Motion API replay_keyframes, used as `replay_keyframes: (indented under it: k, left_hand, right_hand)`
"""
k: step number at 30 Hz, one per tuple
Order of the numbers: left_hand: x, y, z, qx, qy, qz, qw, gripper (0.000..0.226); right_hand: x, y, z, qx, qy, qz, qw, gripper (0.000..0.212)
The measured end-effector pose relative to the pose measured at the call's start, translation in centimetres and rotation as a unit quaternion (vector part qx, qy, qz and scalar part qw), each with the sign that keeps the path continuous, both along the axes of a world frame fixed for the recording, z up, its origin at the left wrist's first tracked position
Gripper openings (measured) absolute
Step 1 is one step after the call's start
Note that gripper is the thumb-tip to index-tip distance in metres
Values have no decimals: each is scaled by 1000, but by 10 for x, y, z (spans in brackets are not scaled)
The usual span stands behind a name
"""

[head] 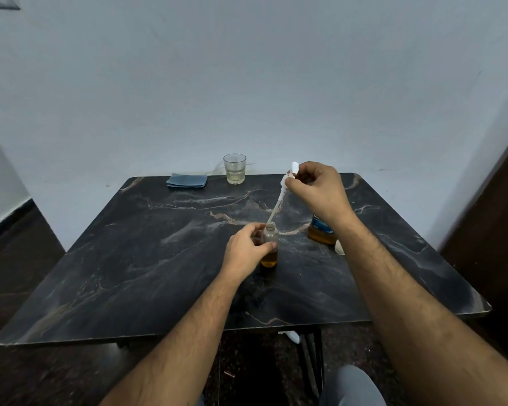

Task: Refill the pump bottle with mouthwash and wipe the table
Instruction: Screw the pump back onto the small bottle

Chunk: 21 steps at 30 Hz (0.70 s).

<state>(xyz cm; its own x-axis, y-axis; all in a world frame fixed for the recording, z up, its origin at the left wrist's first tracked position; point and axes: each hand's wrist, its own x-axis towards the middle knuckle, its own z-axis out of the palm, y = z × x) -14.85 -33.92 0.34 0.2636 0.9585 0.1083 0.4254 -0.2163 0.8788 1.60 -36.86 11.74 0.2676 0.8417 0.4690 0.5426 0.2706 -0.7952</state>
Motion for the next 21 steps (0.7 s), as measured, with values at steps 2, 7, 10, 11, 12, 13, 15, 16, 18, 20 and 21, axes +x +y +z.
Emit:
replay_keyframes:
  k: [2, 7, 10, 11, 12, 13, 15, 16, 18, 20, 21]
  left_hand:
    - [1, 0, -1, 3, 0, -1, 1000, 52]
    - [2, 1, -2, 6, 0, 4, 1000, 49]
    - [2, 0, -1, 6, -1, 1, 1000, 44]
    - [2, -1, 0, 7, -1, 0, 1000, 44]
    - [2, -1, 0, 10, -1, 0, 1000, 45]
    - [1, -2, 1, 13, -1, -1, 1000, 46]
    - [0, -3, 0, 16, 2, -3, 1000, 47]
    - [0, -3, 0, 18, 2, -4, 1000, 46]
    - [1, -1, -3, 21, 1, -5, 1000, 44]
    - [1, 1, -5, 19, 0, -3, 1000, 42]
    - [1, 1, -6, 17, 0, -3, 1000, 42]
  right_hand:
    - [0, -1, 1, 4, -8, 0, 1000, 13]
    - [-4, 0, -11, -16, -73, 8, 997, 14]
    - [-10, 3, -28, -57, -135, 40, 988, 13]
    - [-13, 3, -33, -70, -155, 47, 984, 12]
    - [-14, 4, -39, -82, -169, 50, 981, 12]
    - [-15, 4, -43, -94, -179, 50, 978, 11]
    - [-15, 5, -50, -113, -187, 47, 975, 10]
    - [-14, 6, -53, -117, -184, 45, 975, 9]
    - [-13, 6, -58, -117, -168, 50, 977, 11]
    - [-12, 5, -60, -120, -155, 59, 979, 14]
    - [-12, 5, -61, -121, -153, 60, 979, 13]
